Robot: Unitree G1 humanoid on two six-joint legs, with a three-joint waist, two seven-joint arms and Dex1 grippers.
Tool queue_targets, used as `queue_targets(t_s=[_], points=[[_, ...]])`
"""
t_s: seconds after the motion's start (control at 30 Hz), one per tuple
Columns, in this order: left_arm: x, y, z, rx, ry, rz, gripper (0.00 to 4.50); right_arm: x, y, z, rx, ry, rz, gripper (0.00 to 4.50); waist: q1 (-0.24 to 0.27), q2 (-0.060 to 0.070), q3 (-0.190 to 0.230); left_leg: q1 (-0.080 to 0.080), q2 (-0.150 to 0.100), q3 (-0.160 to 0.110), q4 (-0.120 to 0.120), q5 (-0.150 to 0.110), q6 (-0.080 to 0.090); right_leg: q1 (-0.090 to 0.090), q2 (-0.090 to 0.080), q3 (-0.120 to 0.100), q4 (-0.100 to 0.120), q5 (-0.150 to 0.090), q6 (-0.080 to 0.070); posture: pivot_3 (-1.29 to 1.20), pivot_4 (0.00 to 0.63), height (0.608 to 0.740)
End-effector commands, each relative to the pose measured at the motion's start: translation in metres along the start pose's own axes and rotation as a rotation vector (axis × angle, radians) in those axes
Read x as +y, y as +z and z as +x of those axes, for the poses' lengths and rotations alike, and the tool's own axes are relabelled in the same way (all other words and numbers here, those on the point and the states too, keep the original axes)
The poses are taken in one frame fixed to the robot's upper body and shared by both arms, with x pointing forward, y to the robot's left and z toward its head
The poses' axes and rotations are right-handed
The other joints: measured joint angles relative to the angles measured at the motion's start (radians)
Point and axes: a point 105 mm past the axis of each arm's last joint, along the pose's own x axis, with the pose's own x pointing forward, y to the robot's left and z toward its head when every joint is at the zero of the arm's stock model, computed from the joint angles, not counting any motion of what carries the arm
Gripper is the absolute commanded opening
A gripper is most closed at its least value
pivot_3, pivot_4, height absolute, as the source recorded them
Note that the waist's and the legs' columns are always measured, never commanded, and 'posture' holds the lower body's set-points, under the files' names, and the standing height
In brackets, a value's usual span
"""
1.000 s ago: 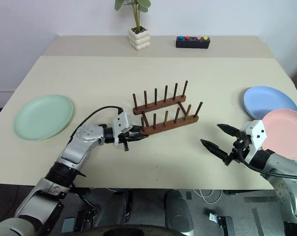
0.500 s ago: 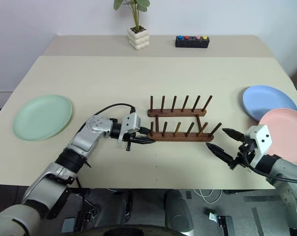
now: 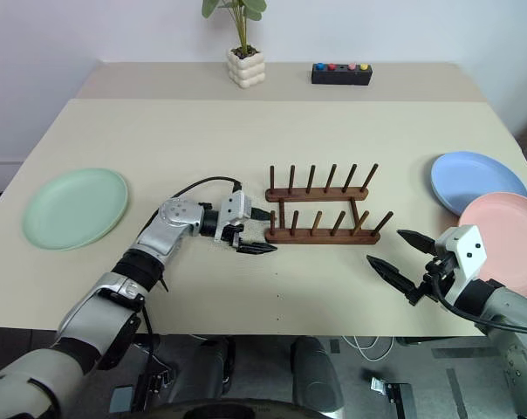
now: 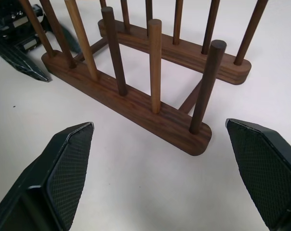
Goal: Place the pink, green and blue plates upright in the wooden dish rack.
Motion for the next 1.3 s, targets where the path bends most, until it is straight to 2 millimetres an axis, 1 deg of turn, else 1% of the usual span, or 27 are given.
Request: queue_targets(t_s=[0.03,0.07,0.13,0.2,0.23,0.27,0.33,0.4,0.43,0.47,0.53,0.67,0.73,0.83,0.87,0.97,1.07,1.23,1.3], points=[[0.008,0.003,-0.019,0.0,0.073,-0.029,4.48,0.002,0.007,0.0,-0.025,0.009,-0.032,4.5,-0.003,0.0,0.0,0.0,0.0,0.0,0.0,0.0,0.0,0.0,0.0,0.0,0.0,0.0,0.0,0.0,0.15,0.73],[0.005,0.003,-0.025,-0.006,0.077,-0.043,4.48,0.002,0.006,0.0,-0.025,0.012,-0.03,4.5,-0.006,0.0,0.0,0.0,0.0,0.0,0.0,0.0,0.0,0.0,0.0,0.0,0.0,0.0,0.0,0.0,0.15,0.73],[-0.002,0.002,-0.035,-0.002,0.082,-0.03,4.5,0.003,0.003,0.0,-0.009,0.02,-0.031,3.94,-0.007,0.0,0.0,0.001,0.0,0.0,-0.002,0.0,0.0,0.0,0.0,0.0,0.001,0.0,0.0,0.0,0.15,0.73],[-0.011,0.004,-0.045,-0.016,0.101,-0.045,3.99,0.0,-0.009,0.0,0.048,0.021,-0.034,3.22,-0.003,0.0,0.0,0.001,0.001,0.0,-0.002,0.0,0.0,-0.001,0.0,0.0,0.001,0.0,0.0,0.0,0.15,0.73],[-0.015,0.005,-0.049,-0.027,0.106,-0.058,3.65,-0.001,-0.014,0.0,0.071,0.019,-0.035,2.62,-0.003,0.0,0.0,0.001,0.001,0.0,-0.002,0.0,0.0,0.0,0.0,0.0,0.001,0.0,0.0,0.0,0.15,0.73],[-0.02,0.006,-0.051,-0.03,0.106,-0.063,3.26,-0.002,-0.016,0.001,0.082,0.017,-0.041,2.19,-0.002,0.0,0.0,0.001,0.001,0.0,-0.001,0.0,0.0,0.0,0.0,0.0,0.001,0.0,0.0,0.0,0.15,0.73],[-0.028,0.008,-0.05,-0.026,0.101,-0.067,2.21,-0.002,-0.018,0.003,0.09,0.02,-0.044,1.12,0.005,0.0,0.0,0.001,0.001,0.0,0.0,0.0,0.0,0.0,0.0,0.0,0.001,0.0,0.0,0.0,0.15,0.73],[-0.042,0.01,-0.046,-0.024,0.058,-0.077,1.21,-0.004,-0.025,0.006,0.133,0.016,-0.059,0.09,0.005,0.0,0.0,0.001,0.0,0.0,0.001,0.0,0.0,0.001,-0.001,0.0,0.001,0.0,0.0,0.0,0.15,0.73],[-0.047,0.012,-0.043,-0.022,0.036,-0.079,0.66,-0.005,-0.027,0.007,0.145,0.016,-0.065,0.0,0.003,0.0,0.0,0.001,0.0,0.0,0.001,0.0,0.0,0.001,-0.001,0.0,0.001,0.0,0.0,0.0,0.15,0.73],[-0.053,0.013,-0.039,-0.018,0.012,-0.08,0.25,-0.005,-0.029,0.008,0.161,0.012,-0.07,0.0,0.003,0.0,0.0,0.001,0.0,0.0,0.001,0.0,0.0,0.001,-0.001,0.0,0.0,0.0,0.0,0.0,0.15,0.73],[-0.056,0.016,-0.033,-0.015,-0.002,-0.076,0.25,-0.007,-0.031,0.01,0.178,0.005,-0.077,0.0,0.002,0.001,0.0,0.001,0.0,0.0,0.0,0.0,0.0,0.001,-0.001,0.0,0.0,0.0,-0.001,0.0,0.15,0.73],[-0.057,0.018,-0.015,-0.007,-0.003,-0.051,0.25,-0.008,-0.033,0.023,0.201,-0.013,-0.103,0.0,0.001,0.0,0.0,0.001,0.0,0.0,0.0,0.0,0.0,0.001,0.0,0.0,0.0,0.0,-0.001,0.0,0.15,0.73],[-0.054,0.017,-0.01,0.007,0.013,-0.031,0.25,-0.008,-0.034,0.029,0.209,-0.015,-0.117,0.0,0.0,0.0,0.0,0.001,0.0,0.0,0.0,0.0,0.0,0.001,0.0,0.0,0.0,0.0,0.0,0.0,0.15,0.73],[-0.044,0.017,-0.003,-0.002,0.086,-0.02,0.25,-0.011,-0.036,0.045,0.207,-0.041,-0.16,0.0,-0.001,0.0,0.0,0.001,0.0,0.0,0.0,0.0,0.0,0.001,0.0,0.0,0.0,0.0,0.0,0.0,0.15,0.73],[-0.038,0.013,-0.001,0.014,0.124,-0.018,0.25,-0.013,-0.036,0.05,0.206,-0.049,-0.172,0.0,-0.002,0.0,0.0,0.001,0.0,0.0,0.001,0.0,0.0,0.001,0.0,0.0,0.0,0.0,0.0,0.0,0.15,0.73],[-0.025,0.006,0.001,0.044,0.203,0.002,0.25,-0.016,-0.037,0.059,0.203,-0.056,-0.192,0.0,-0.004,0.0,0.0,0.002,0.0,0.0,0.0,0.0,0.0,0.001,0.0,0.0,0.0,0.0,0.0,0.0,0.15,0.73],[-0.012,0.006,0.001,0.033,0.278,-0.002,0.25,-0.023,-0.037,0.065,0.196,-0.074,-0.211,0.0,-0.002,-0.001,-0.001,0.003,0.0,0.0,0.001,0.0,0.0,0.002,0.0,0.0,0.0,0.0,0.0,0.0,0.15,0.73],[-0.005,0.007,0.003,0.013,0.306,0.005,0.25,-0.032,-0.037,0.072,0.182,-0.103,-0.224,0.0,-0.003,-0.001,-0.001,0.003,0.0,0.0,0.001,0.0,0.0,0.003,0.0,0.0,0.001,0.0,0.0,0.0,0.15,0.73],[-0.001,0.007,0.003,0.016,0.323,0.004,0.25,-0.037,-0.034,0.077,0.165,-0.115,-0.233,0.0,-0.002,-0.001,-0.001,0.003,0.0,0.0,0.001,0.0,0.0,0.003,0.0,0.0,0.001,0.0,0.0,0.0,0.15,0.73]])
